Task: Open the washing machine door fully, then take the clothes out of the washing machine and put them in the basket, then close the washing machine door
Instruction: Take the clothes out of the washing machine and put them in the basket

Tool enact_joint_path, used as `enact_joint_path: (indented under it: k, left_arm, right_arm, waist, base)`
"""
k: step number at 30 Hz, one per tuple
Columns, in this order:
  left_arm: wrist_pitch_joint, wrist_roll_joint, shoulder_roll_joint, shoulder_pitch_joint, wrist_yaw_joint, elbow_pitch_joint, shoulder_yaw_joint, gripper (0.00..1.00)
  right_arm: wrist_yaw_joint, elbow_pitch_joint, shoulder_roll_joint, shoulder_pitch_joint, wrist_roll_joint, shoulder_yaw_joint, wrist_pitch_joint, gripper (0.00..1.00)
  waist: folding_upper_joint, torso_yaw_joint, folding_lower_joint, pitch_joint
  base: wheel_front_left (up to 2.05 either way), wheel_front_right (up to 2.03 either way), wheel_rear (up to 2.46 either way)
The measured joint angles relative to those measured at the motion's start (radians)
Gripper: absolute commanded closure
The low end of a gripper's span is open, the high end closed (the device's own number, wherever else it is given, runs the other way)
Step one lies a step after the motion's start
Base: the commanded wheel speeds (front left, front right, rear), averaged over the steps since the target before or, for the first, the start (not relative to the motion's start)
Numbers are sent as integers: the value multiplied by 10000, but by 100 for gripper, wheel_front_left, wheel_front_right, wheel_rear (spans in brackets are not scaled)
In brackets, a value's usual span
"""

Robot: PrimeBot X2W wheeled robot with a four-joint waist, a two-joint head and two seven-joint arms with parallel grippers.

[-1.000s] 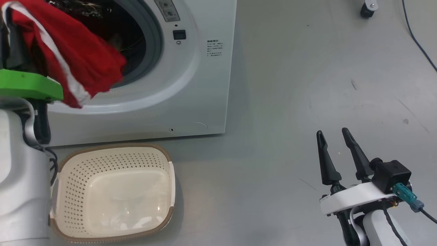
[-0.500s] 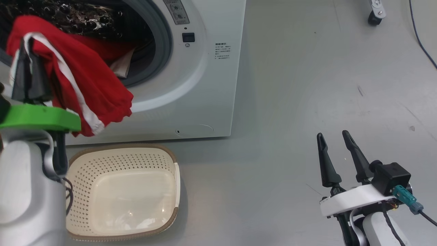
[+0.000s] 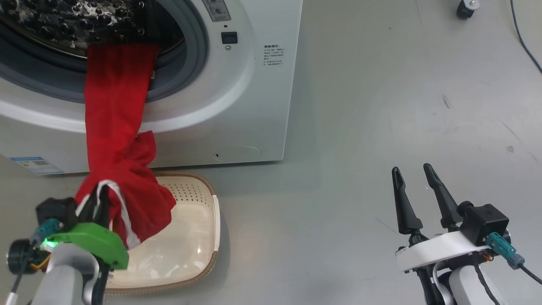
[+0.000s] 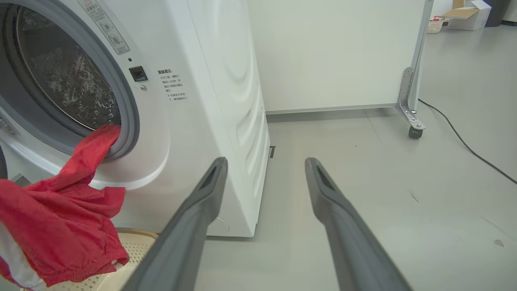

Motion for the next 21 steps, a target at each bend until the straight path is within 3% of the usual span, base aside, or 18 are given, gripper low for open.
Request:
enact_joint_path:
  k: [11,21]
  left_arm:
    - [811,297,-25,467,12,1507,-564,100]
    - [982,483,-10,-173,194,2406,-581,100]
  right_arm:
    - [0,-263,-90,-87,-123,105,61,0]
    - [0,-522,-130,-310,-230,211,236,0]
  waist:
    - [0,-273,0,661]
    - [0,-679,0,1422]
  base:
    - [0,0,0]
    - [0,0,0]
